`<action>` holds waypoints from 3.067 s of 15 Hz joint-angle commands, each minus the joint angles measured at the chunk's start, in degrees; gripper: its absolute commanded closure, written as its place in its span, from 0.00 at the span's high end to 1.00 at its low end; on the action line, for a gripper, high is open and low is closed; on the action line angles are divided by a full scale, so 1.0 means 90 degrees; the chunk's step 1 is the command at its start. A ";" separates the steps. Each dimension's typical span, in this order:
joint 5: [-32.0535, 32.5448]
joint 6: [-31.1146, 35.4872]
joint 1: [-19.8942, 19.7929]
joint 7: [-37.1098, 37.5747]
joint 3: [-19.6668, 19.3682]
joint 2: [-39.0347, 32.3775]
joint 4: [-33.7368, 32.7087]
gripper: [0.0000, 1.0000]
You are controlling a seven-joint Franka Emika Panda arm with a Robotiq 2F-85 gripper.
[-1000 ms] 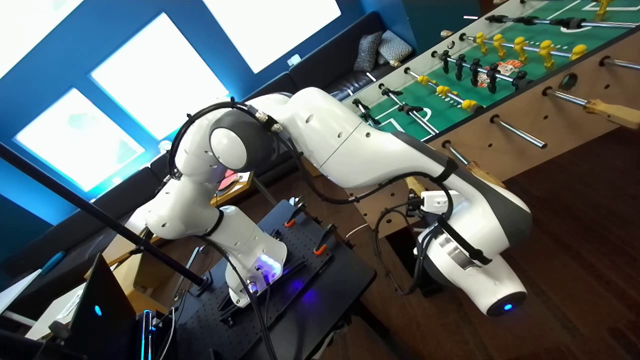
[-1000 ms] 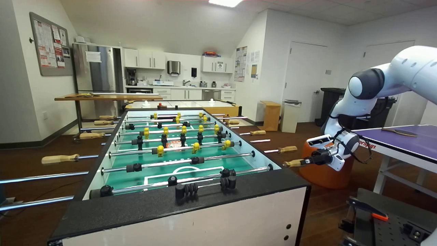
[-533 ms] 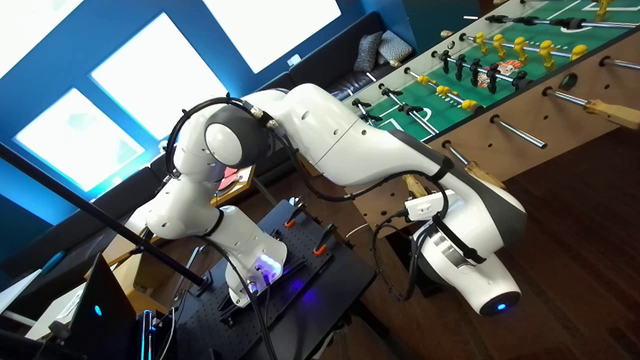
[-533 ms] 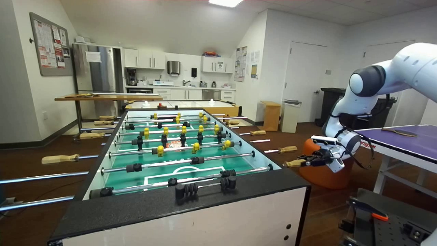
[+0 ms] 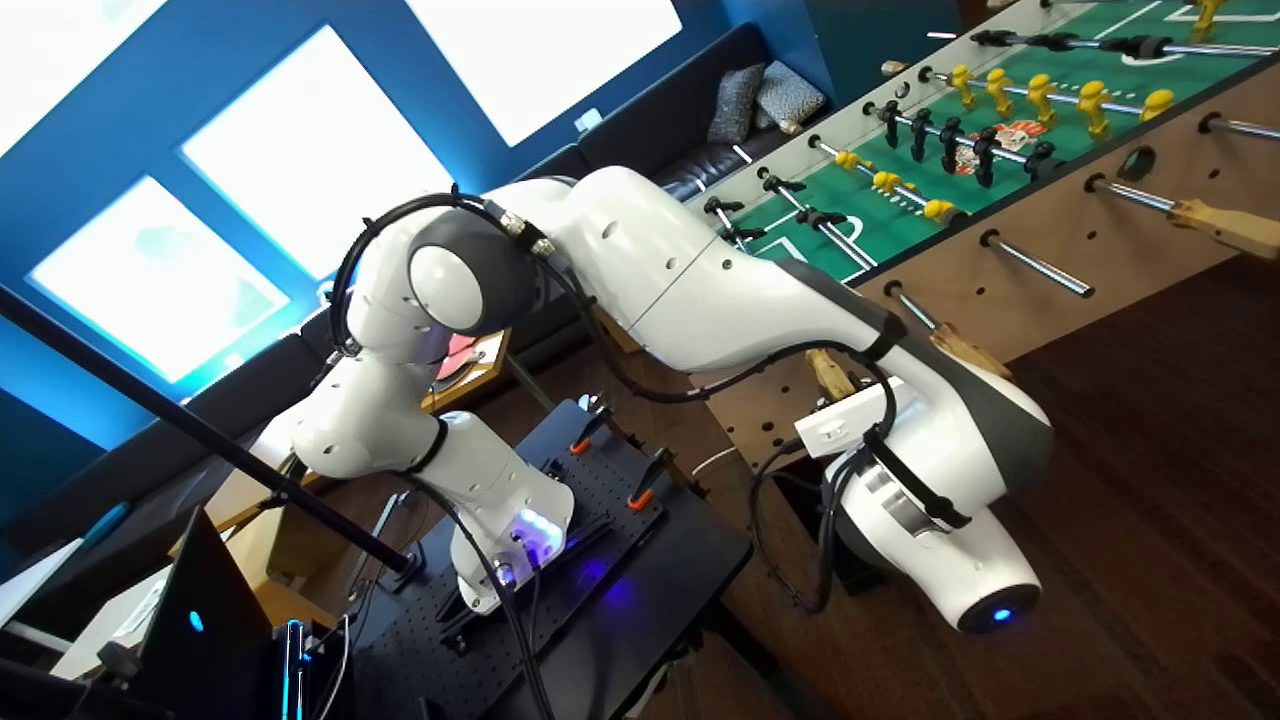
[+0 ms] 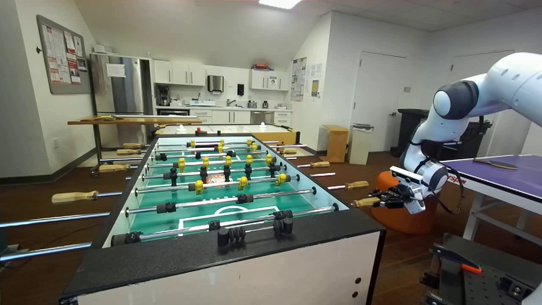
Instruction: Rotate the first foosball rod anticlockwise
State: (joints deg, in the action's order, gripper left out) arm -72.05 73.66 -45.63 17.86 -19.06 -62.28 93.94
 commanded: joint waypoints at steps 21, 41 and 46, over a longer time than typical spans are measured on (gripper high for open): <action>-0.0201 0.0261 -0.0155 -0.5642 0.0097 0.0067 0.0258 0.17; -0.0366 -0.0001 -0.0326 -1.1344 0.0217 -0.0025 0.0339 0.42; -0.0367 0.0097 -0.0303 -1.1773 0.0208 0.0004 0.0369 0.17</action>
State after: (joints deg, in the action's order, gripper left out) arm -75.51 73.47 -48.30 -85.49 -17.38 -62.49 97.06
